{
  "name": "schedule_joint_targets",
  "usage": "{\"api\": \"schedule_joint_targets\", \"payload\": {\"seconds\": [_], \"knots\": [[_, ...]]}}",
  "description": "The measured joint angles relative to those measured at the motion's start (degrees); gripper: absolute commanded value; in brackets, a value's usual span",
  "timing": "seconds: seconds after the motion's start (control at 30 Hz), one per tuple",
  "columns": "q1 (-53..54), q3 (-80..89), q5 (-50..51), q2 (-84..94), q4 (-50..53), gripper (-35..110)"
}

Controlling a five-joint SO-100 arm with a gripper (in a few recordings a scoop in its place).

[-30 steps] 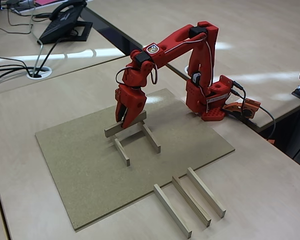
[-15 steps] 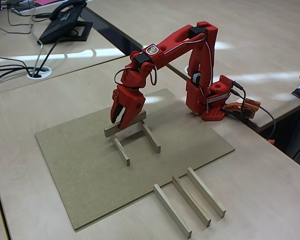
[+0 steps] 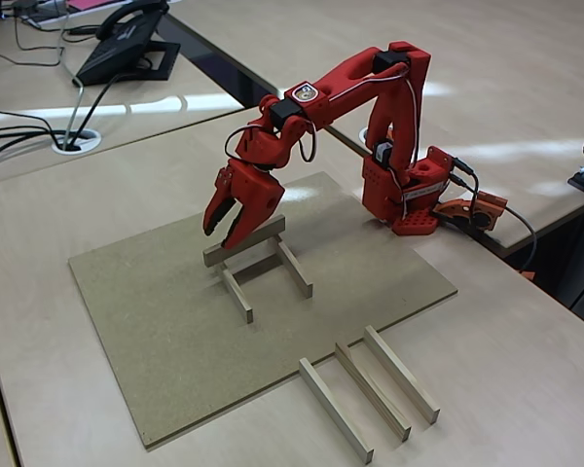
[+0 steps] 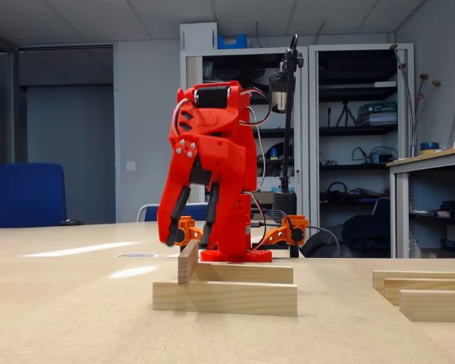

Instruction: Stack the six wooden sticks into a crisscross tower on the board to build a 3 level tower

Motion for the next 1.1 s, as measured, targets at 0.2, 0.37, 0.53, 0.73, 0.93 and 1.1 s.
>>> {"api": "schedule_joint_targets", "payload": {"seconds": [0.2,0.37,0.53,0.73,0.93,1.1], "knots": [[-3.16,-5.71,-5.54,1.76,2.64,14],[-9.23,-15.64,-9.76,2.55,12.92,12],[-19.07,-21.53,-8.96,3.34,22.41,10],[-28.56,-28.74,-8.17,-2.29,28.48,9],[-35.07,-43.68,-11.51,-14.85,38.41,8],[-40.61,-51.68,-12.92,-23.12,43.86,10]]}}
